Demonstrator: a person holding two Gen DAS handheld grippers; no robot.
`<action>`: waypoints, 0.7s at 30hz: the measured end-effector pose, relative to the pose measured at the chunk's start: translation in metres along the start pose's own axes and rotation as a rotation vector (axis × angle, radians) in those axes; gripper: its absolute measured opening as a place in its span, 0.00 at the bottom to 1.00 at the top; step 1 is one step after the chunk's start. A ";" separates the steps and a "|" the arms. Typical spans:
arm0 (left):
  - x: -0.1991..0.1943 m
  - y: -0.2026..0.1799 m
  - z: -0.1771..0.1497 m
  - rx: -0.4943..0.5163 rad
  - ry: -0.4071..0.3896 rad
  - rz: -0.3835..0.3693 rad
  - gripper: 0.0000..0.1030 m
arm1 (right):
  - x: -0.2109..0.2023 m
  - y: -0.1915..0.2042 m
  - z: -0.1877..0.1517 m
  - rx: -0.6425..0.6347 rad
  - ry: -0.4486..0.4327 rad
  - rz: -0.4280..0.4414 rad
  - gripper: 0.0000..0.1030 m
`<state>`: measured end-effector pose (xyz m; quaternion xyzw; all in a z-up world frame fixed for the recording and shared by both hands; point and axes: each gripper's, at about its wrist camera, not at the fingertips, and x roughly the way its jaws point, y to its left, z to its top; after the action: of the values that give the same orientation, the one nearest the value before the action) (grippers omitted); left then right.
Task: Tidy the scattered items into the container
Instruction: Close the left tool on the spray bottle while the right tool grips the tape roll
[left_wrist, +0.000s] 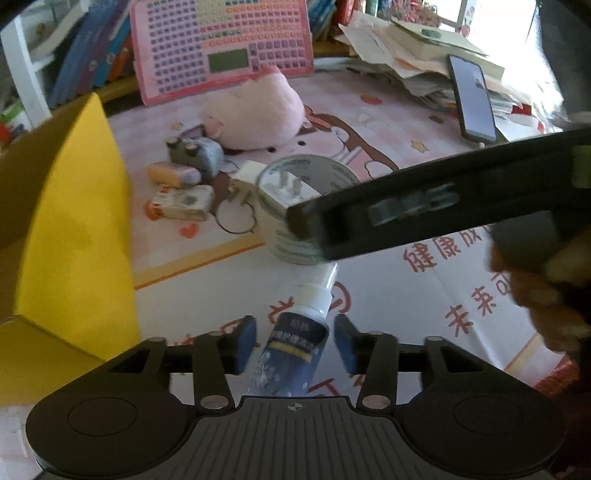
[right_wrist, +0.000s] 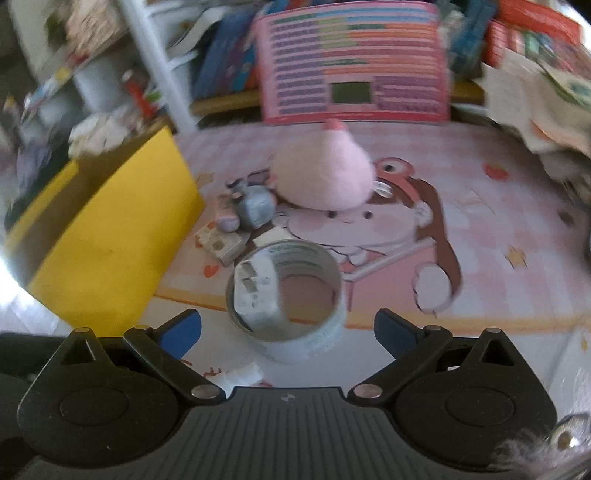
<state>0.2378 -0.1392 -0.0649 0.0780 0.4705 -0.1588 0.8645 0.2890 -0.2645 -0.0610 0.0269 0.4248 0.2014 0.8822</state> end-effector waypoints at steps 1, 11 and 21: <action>-0.001 0.000 -0.001 0.000 0.000 0.006 0.53 | 0.007 0.002 0.002 -0.031 0.009 -0.004 0.99; 0.006 0.005 -0.008 -0.023 0.057 0.005 0.50 | 0.039 0.013 0.015 -0.137 0.043 -0.043 0.99; 0.005 0.006 -0.009 -0.047 0.057 0.013 0.31 | 0.039 0.017 0.017 -0.202 0.018 -0.071 0.80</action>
<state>0.2355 -0.1322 -0.0744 0.0653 0.4979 -0.1400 0.8534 0.3185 -0.2322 -0.0755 -0.0790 0.4109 0.2123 0.8831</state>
